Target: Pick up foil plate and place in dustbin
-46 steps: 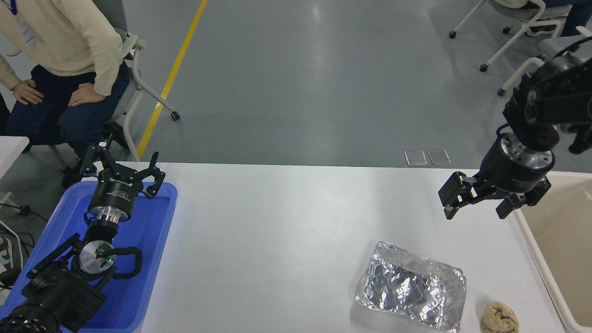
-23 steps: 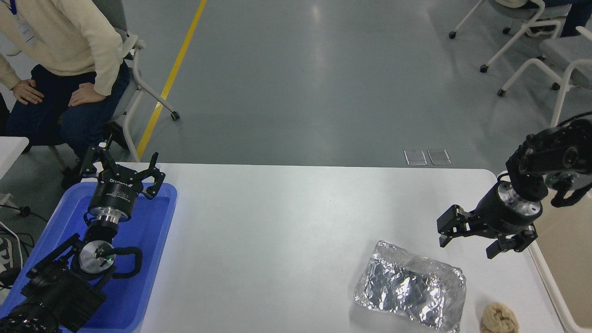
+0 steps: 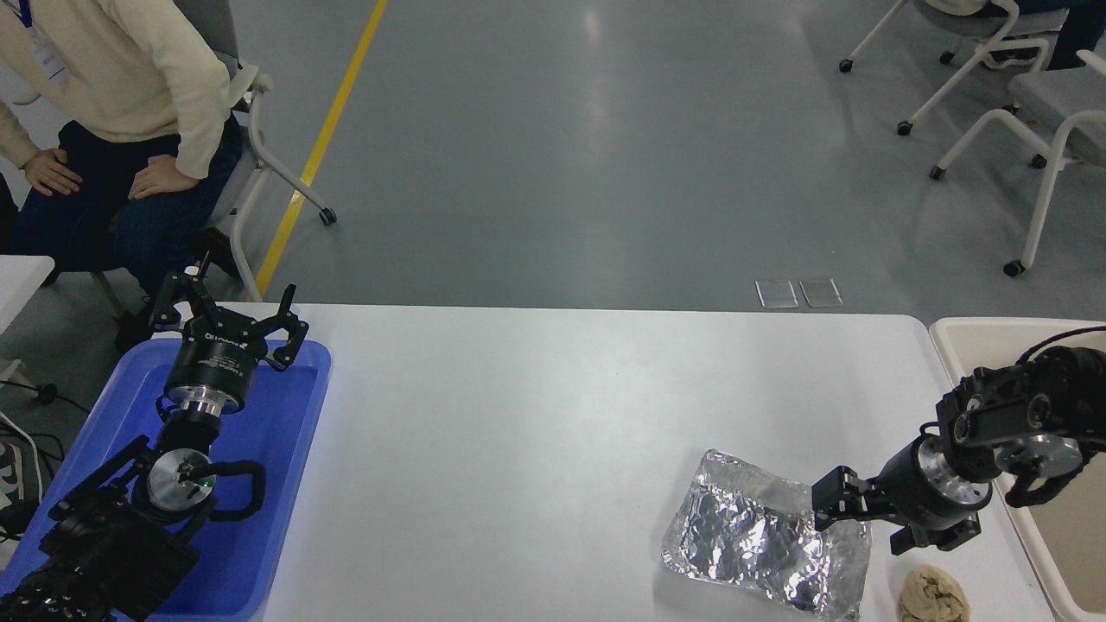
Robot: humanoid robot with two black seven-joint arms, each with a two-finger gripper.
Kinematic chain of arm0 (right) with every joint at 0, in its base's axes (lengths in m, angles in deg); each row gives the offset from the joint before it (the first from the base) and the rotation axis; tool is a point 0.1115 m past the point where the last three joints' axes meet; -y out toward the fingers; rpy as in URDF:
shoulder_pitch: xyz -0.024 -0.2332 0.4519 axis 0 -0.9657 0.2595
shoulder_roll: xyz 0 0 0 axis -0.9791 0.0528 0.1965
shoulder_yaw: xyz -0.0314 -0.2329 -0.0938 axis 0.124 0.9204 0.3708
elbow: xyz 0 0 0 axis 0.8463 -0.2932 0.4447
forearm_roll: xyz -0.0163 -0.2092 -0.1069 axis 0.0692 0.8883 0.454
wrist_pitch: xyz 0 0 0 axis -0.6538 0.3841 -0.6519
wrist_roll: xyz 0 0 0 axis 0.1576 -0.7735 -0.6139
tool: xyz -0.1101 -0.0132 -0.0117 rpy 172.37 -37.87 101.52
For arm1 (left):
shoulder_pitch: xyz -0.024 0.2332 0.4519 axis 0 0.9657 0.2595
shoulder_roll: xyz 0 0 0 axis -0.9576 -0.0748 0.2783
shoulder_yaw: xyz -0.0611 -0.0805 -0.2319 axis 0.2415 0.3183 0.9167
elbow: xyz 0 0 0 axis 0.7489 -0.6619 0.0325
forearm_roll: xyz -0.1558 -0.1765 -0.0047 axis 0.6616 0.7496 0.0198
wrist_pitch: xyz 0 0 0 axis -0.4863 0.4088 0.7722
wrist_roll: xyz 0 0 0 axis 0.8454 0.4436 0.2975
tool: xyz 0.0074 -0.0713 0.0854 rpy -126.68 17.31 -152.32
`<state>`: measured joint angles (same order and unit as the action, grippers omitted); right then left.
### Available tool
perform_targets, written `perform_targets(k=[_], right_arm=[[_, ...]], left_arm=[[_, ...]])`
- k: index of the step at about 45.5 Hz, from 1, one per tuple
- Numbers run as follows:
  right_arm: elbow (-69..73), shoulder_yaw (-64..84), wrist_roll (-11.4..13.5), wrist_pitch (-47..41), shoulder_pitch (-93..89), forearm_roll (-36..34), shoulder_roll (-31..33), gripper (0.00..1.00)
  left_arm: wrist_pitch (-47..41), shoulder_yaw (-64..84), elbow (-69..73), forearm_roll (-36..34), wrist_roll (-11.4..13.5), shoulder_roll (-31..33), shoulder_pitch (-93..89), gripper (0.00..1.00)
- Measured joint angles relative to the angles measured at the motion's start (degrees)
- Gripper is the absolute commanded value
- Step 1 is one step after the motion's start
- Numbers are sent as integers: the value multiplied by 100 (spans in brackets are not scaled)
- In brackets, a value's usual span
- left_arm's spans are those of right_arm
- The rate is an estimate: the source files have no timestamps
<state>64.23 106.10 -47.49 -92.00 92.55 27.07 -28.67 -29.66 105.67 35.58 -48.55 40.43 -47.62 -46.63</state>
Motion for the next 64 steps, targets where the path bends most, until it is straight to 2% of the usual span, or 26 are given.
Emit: perform_targets(k=[16,18,23,26,30,33,35,48,64], right_arm=[[-54,-180,0,633,-503,24,11,91],[-83,-207,0,668,-555,24,12,88],[-164,-301,-1,734,-730,26,18,66],[-200,-353,0,759,-813,26,40,46],[-226,-401,0,767,-887,3,87,29],[-232,-426,0,760,-923,-18,117,10],[-232,-446,0,746,-942,-34,137,1],[-189,-532,-1,433,-947,-79,284,0],[-153,-545,-1,-471,-646,-89,418,0]], left_arm=[[8,8,0,0,0,0,0,100],[8,8,0,0,0,0,0,100],[8,8,0,1,0,0,0,100],[9,9,0,1,0,0,0,100],[8,9,0,1,0,0,0,100],[8,9,0,0,0,0,0,100],[8,9,0,0,0,0,0,100],[8,9,0,0,0,2,0,100],[8,9,1,0,0,2,0,100]])
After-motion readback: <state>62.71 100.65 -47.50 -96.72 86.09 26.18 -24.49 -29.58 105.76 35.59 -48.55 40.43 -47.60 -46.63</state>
